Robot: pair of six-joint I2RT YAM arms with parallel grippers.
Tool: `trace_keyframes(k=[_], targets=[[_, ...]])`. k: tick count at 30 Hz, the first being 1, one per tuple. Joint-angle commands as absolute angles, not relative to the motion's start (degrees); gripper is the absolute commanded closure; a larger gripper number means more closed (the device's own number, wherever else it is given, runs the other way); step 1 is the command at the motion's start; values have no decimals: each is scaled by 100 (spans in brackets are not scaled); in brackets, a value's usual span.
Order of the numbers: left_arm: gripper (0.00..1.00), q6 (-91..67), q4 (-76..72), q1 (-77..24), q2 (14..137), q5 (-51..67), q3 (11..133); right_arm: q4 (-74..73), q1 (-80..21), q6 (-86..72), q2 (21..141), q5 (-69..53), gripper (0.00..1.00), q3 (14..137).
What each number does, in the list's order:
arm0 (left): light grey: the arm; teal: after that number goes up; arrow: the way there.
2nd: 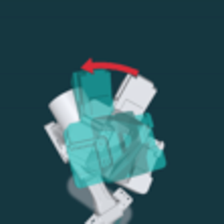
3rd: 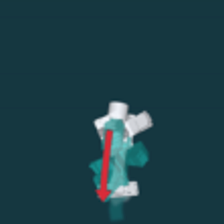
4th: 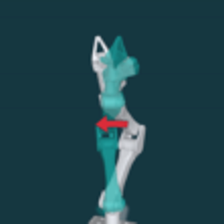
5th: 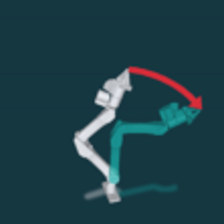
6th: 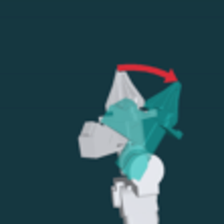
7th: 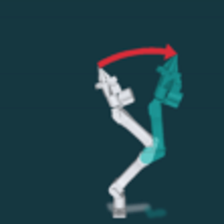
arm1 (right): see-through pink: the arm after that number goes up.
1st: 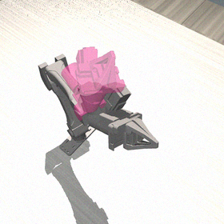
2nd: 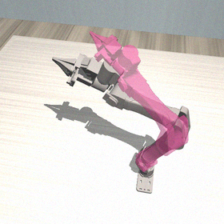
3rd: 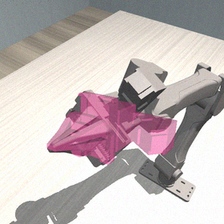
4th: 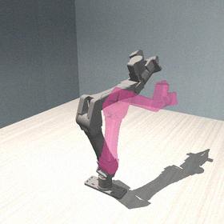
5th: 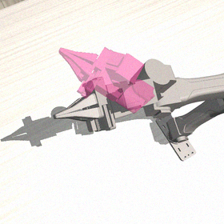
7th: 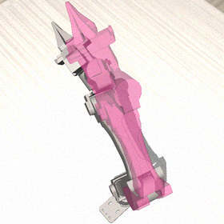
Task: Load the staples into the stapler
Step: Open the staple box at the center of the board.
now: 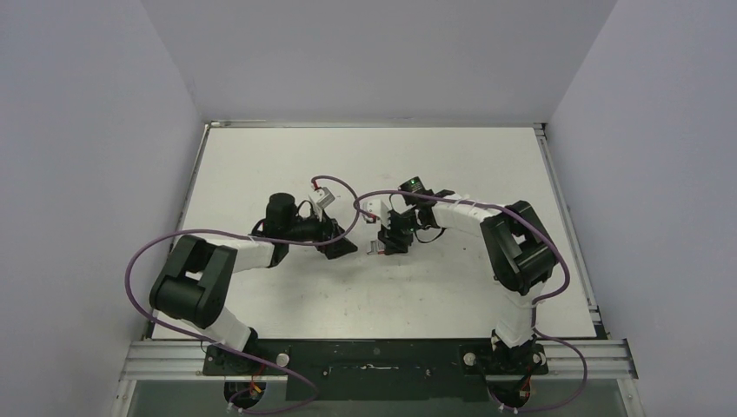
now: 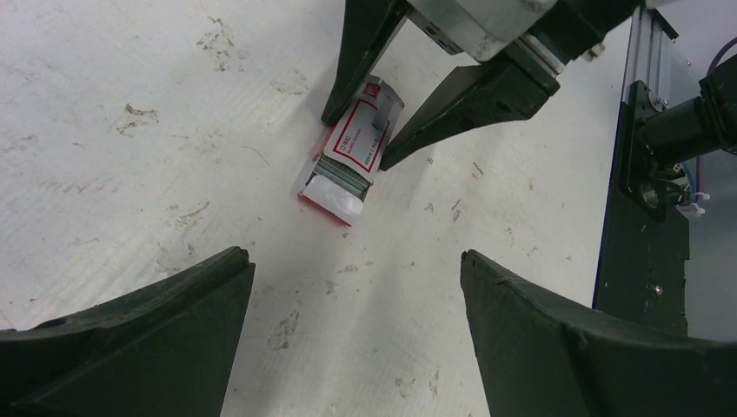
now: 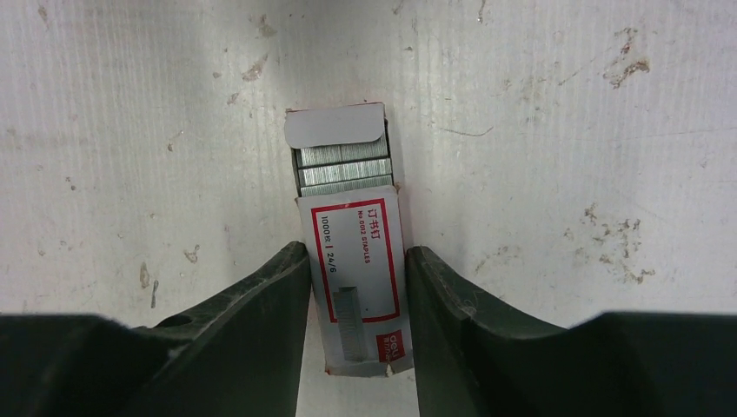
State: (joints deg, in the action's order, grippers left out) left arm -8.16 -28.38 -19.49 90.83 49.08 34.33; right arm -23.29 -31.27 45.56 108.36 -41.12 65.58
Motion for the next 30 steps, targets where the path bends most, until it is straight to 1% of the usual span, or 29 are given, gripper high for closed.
trace_keyframes(k=[1,4,6,10,13,20,24,30], targets=[[15,-1491,-4007,-1934,9120,5008,3140,-2559,-3078,4518,10863,-4132,65,6470],[19,-2125,-4228,-1934,9422,4872,3225,-2628,-2952,4388,10705,-4240,69,6338],[20,-2590,-4451,-1953,9655,4883,3320,-2630,-2820,4257,10592,-4336,71,6182],[19,-2524,-5474,-2069,9863,4984,3132,-2889,-2590,4309,10440,-4484,72,6024],[18,-1967,-5887,-2273,9867,4984,2990,-3299,-2363,4652,10422,-4623,72,6044],[14,126,-5229,-3137,9767,4733,3021,-3992,-2136,5329,10337,-4665,72,5935],[13,871,-5229,-3535,9985,4423,3102,-4052,-2149,5435,10310,-4669,72,5784],[12,1584,-5265,-3960,10500,4006,3413,-3930,-2147,5395,10313,-4647,71,5683]])
